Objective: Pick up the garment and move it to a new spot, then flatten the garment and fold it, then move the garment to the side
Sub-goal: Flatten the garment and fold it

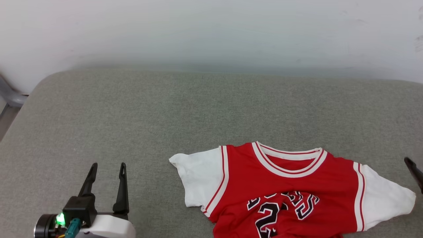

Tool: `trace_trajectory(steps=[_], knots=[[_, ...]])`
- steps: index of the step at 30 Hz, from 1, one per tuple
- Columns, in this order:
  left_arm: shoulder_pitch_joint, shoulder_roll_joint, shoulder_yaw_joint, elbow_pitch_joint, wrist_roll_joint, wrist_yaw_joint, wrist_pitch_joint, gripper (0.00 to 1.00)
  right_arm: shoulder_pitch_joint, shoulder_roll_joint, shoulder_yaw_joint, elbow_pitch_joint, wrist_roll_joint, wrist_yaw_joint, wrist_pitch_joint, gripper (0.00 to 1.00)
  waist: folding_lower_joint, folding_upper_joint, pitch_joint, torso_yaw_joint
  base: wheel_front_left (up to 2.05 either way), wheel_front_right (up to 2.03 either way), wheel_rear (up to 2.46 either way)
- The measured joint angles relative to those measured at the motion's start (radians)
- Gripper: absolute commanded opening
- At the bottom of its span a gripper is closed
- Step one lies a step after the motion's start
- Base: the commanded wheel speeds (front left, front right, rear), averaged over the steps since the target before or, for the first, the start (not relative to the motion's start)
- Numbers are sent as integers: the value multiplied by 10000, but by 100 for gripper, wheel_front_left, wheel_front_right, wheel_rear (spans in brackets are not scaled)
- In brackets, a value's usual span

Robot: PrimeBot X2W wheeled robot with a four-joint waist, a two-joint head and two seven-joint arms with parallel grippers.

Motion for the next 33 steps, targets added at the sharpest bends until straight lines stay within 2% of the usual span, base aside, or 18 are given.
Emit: trace_trajectory(steps=[2, 6, 11, 16, 21, 26, 33], knots=[[-178, 151, -21, 71, -61, -201, 0, 100, -51, 251, -453, 67, -548, 0, -713, 100, 0, 0, -84, -83, 0, 0, 0], [-713, 502, -217, 393, -288, -667, 199, 100, 85, 945, -1442, -161, -1547, 0, -1243, 100, 1, 0, -234, -216, 0, 0, 0], [-1839, 1233, -807, 500, -1007, -1106, 1593, 100, 882, 1745, -2736, -1018, -2949, 2, -1319, 100, 0, 0, -282, -377, 0, 0, 0], [-3033, 2230, -2090, 366, -2410, -1181, 3616, 100, 1846, 2523, -4332, -2589, -4362, 0, -556, 100, 0, 0, -189, -531, 0, 0, 0], [-4187, 3231, -3427, 439, -4245, -1189, 6278, 100, 2962, 3438, -5768, -4796, -5701, 0, 637, 100, 0, 0, 53, -709, 0, 0, 0], [-5412, 3973, -4533, 673, -5359, -1191, 8512, 100, 3650, 4084, -6456, -6644, -6420, 0, 1685, 100, 1, 0, 424, -941, 0, 0, 0], [-6631, 4623, -6117, 1317, -6314, -1191, 10677, 100, 3882, 4451, -6717, -7875, -6725, 0, 2366, 100, 1, 0, 1076, -1373, 0, 0, 0]])
